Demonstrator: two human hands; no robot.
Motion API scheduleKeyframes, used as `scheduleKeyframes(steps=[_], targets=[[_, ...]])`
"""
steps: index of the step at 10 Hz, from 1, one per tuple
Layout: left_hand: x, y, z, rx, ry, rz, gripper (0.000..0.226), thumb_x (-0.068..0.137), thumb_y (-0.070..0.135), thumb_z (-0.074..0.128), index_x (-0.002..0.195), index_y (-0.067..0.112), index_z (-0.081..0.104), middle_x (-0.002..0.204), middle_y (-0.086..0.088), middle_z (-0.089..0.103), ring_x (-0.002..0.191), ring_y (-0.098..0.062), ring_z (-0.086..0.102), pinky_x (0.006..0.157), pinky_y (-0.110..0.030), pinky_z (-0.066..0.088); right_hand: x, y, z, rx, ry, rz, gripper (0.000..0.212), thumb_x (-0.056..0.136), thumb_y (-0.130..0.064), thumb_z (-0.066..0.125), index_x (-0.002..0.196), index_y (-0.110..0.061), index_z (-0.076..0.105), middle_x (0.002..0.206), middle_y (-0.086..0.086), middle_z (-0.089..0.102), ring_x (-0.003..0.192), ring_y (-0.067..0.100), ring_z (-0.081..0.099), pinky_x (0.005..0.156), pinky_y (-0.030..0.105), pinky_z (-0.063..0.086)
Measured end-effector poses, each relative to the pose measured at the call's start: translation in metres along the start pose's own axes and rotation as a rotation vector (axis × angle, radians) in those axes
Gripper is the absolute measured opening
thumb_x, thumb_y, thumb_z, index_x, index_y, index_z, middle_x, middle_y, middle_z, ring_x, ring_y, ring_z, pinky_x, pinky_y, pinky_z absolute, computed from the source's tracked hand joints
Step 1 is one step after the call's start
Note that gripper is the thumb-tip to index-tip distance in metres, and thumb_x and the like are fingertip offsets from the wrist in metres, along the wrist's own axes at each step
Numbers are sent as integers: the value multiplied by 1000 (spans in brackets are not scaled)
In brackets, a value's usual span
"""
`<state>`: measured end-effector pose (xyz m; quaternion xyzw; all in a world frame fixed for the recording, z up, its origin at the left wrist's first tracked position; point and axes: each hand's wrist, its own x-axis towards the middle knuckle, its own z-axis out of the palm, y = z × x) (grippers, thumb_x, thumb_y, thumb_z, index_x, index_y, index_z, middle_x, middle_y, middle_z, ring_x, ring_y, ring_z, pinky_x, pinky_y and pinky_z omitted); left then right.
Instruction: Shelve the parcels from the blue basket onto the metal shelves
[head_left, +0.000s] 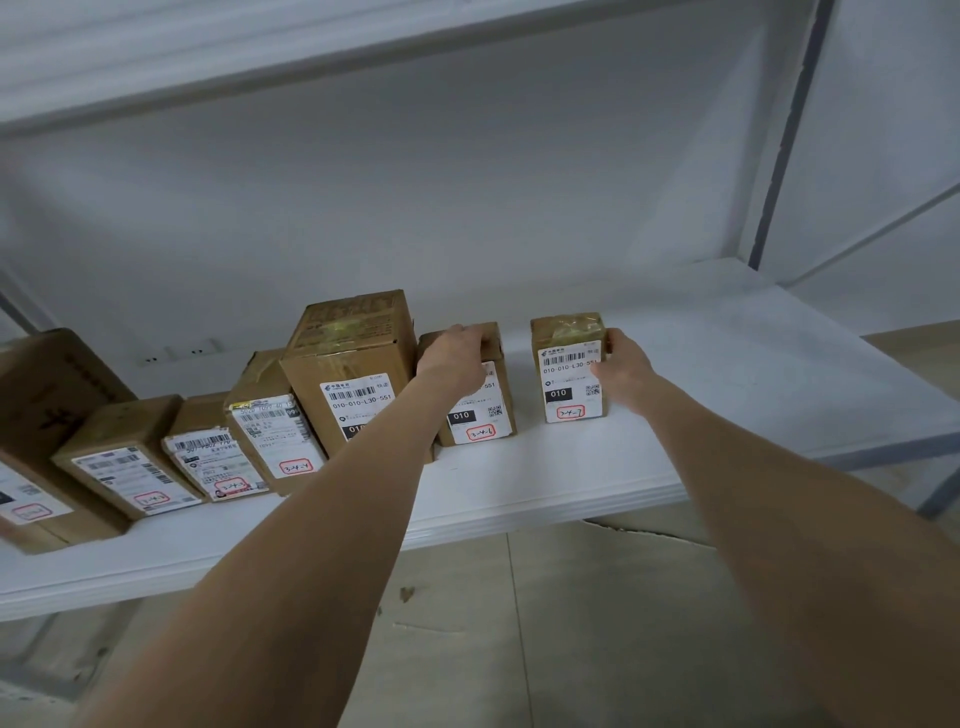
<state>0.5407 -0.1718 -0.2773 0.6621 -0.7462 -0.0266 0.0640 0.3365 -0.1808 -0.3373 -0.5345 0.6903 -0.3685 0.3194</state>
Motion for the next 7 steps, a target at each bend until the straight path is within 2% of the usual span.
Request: scheduleKeyframes(steps=[2,3,5,6,7], targets=[[-2,-2,-3,44,15,-9,45,89,8,56,133,17,47,126,-7,57,117,-26,53,86,-33,47,-7,-15,33,-21,-47,-52,45,91,6,36,133,-9,44,127,13,58,116,30,54,87,35,45],[-2,-3,-4,40,20,-16,46,89,7,56,133,16,47,127,-7,57,118,-26,53,88,-33,47,-10,-17,37,-29,-21,-43,46,90,6,34,133,-9,44,125,12,59,115,30,54,88,35,44],[-9,-1,-5,-7,-19,-10,50,90,10,56,138,11,40,136,-11,46,125,-28,45,100,-37,44,-15,-16,43,8,15,22,42,90,0,43,130,-11,45,124,13,60,113,31,57,94,40,49],[-13,-1,-4,-28,-13,-36,47,91,8,52,136,8,41,137,-11,42,125,-29,45,98,-42,46,-19,-18,47,7,6,74,44,89,1,44,131,-9,43,127,13,57,116,32,55,85,34,47],[-24,0,-3,-34,-14,-34,48,90,3,50,137,9,41,140,-10,40,125,-29,46,97,-43,47,-23,-21,49,-11,-26,96,56,88,1,48,141,-6,32,134,14,51,122,33,51,90,36,46]])
